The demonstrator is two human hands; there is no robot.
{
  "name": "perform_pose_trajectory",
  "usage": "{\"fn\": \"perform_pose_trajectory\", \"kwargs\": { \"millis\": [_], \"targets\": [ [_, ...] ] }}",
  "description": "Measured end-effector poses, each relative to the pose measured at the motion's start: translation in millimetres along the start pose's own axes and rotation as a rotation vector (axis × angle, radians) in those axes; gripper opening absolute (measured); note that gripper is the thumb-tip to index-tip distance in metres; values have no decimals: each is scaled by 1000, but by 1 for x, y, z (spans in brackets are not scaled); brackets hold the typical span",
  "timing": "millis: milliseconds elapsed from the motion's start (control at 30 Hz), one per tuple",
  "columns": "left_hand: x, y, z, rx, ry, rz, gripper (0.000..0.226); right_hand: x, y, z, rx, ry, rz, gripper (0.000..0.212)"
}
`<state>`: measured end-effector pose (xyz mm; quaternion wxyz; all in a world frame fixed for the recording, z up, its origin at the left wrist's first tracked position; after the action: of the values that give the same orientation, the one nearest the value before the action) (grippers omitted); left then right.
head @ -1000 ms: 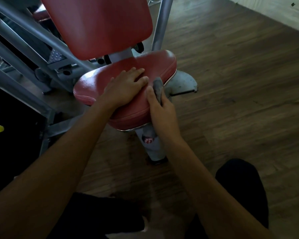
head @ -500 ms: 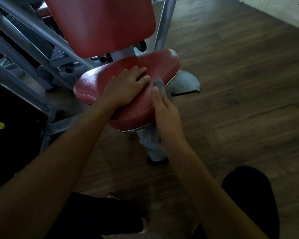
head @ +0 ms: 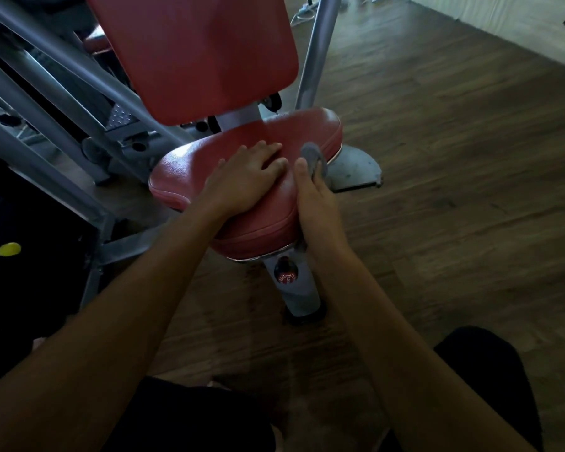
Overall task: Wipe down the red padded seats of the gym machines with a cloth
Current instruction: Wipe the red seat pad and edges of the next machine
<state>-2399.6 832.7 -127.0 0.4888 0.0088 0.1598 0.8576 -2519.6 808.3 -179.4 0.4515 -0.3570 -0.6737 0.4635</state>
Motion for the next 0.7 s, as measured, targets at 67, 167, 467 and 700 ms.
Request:
{"fn": "perform_pose_trajectory", "kwargs": {
  "millis": [67,167,467,700],
  "targets": [
    [0,-1,-1,0,3,2,53,14,4,3,-31,-38,16,65],
    [2,0,-1,-1,-4,10,52,-12,-9,-5,111,63,76,76],
    [0,-3,-3,76,-7,64,46,-28,-19,-7,200,-14,83,77],
    [-1,-1,-1,49,0,35,47,-23,-5,-8,168,-100,61,103]
  ]
}}
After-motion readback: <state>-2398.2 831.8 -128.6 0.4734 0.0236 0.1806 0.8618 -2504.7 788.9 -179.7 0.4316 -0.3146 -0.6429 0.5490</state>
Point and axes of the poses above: each hand's wrist, its own x-axis away from the middle knuckle, its own z-axis out of the back of the hand, y = z × x, the point moved 3 cm from there along -x, towards the middle knuckle, and after that the axes turned 14 degrees about y, right-handed, at the moved point
